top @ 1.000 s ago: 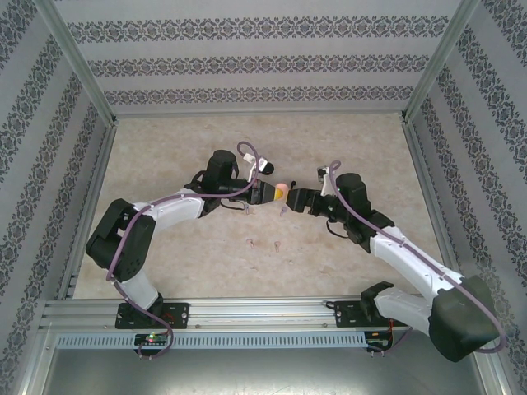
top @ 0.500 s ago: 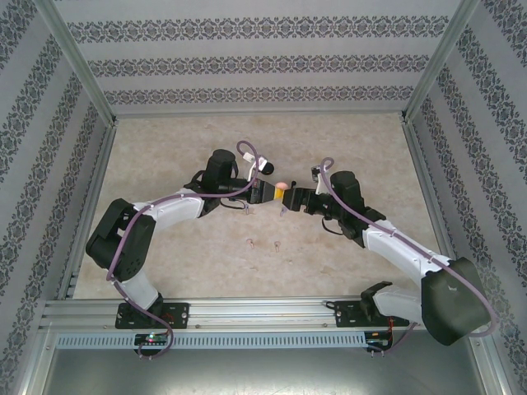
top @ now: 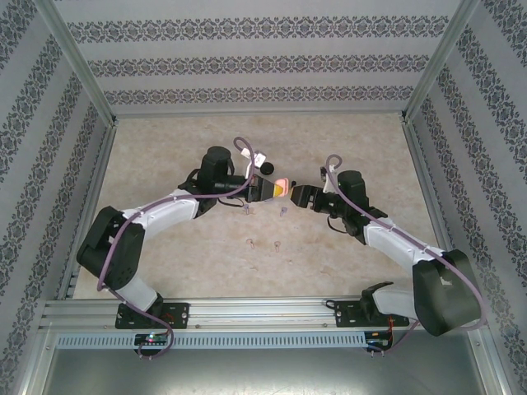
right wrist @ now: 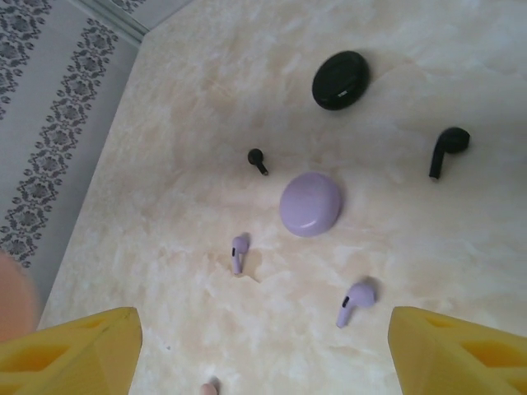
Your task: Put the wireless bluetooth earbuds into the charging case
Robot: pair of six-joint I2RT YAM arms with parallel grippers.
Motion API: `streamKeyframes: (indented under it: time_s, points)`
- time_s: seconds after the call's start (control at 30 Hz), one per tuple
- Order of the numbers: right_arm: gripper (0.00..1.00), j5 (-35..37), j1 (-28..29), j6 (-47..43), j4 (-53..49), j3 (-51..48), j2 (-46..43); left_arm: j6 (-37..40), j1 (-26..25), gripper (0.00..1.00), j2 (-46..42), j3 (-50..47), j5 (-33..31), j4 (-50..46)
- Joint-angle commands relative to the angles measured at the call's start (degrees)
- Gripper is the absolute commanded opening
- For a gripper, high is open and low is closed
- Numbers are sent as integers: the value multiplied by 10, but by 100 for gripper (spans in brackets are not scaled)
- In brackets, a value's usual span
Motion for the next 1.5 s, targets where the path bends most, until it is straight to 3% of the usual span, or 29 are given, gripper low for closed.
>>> streamKeyframes:
  time_s: [0.0, 0.2, 0.33, 0.63, 1.47]
  points:
    - [78, -18, -10, 9, 6, -14, -22, 5, -2, 0, -17, -3, 11, 12]
    - [78, -63, -10, 20, -5, -28, -112, -3, -2, 0, -12, -14, 11, 30]
    - [72, -85, -11, 5, 0, -24, -139, -21, -2, 0, -1, -15, 21, 54]
    - [55, -124, -9, -5, 17, 5, -95, -63, -2, 0, 33, 2, 50, 99]
    - [43, -126, 10, -9, 29, 23, -38, -64, -3, 0, 45, 13, 49, 98]
